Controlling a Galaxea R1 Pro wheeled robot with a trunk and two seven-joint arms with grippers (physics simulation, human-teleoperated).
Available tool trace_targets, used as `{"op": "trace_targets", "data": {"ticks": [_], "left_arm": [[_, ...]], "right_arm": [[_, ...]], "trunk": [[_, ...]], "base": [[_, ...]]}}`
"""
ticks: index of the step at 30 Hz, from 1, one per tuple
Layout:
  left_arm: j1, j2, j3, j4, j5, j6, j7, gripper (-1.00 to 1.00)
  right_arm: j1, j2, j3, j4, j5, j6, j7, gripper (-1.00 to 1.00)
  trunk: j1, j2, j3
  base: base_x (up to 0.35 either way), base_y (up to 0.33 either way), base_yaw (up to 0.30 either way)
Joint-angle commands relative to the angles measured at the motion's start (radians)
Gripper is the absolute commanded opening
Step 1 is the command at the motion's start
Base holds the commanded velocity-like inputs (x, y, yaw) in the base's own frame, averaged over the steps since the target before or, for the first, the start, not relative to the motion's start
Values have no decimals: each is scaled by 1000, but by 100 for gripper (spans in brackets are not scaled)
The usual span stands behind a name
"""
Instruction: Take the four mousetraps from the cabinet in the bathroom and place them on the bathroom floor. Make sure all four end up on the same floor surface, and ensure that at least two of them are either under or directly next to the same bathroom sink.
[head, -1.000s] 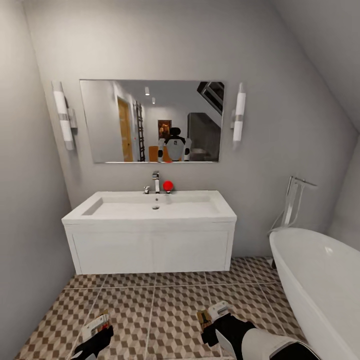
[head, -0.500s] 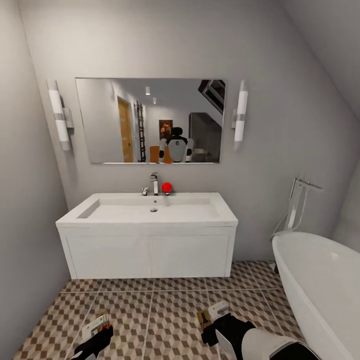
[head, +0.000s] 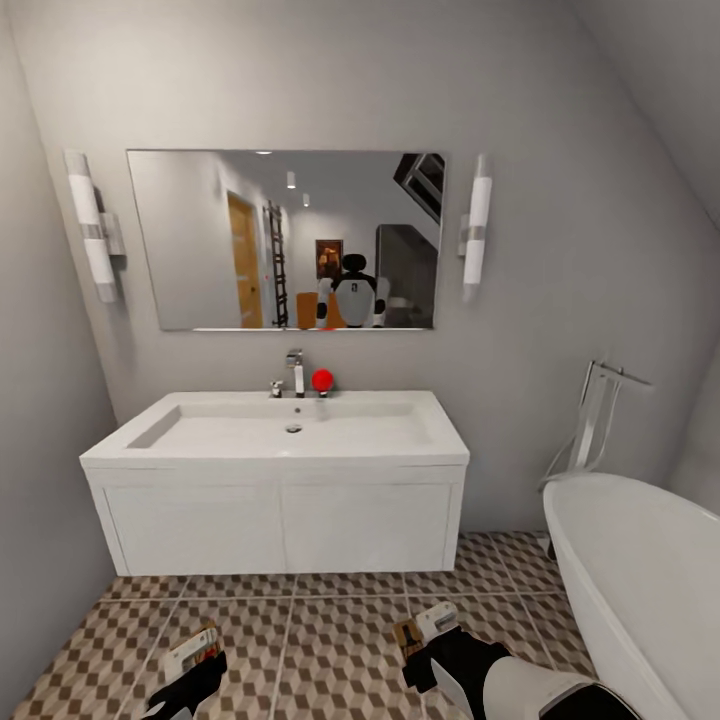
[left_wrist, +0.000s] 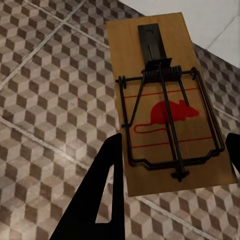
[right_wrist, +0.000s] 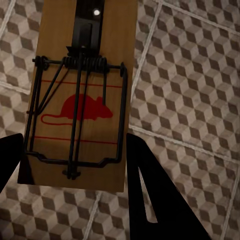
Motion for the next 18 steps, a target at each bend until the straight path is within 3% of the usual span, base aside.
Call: {"op": "trace_targets", "data": {"ticks": [1, 7, 18], "left_arm": [[-1, 0, 7, 0, -9, -3, 6, -100], [-1, 0, 6, 0, -10, -3, 5, -100], [-1, 0, 6, 0, -11, -3, 5, -100]], "right_arm": [[-1, 1, 4, 2, -4, 2, -2, -100], [-1, 1, 4, 1, -4, 2, -4, -100], [-1, 1, 4, 2, -4, 2, -1, -100]], "trunk": [[0, -1, -1], [0, -1, -1], [0, -1, -1]], "base": [[27, -17, 34], [11, -7, 174], [1, -1, 265]]}}
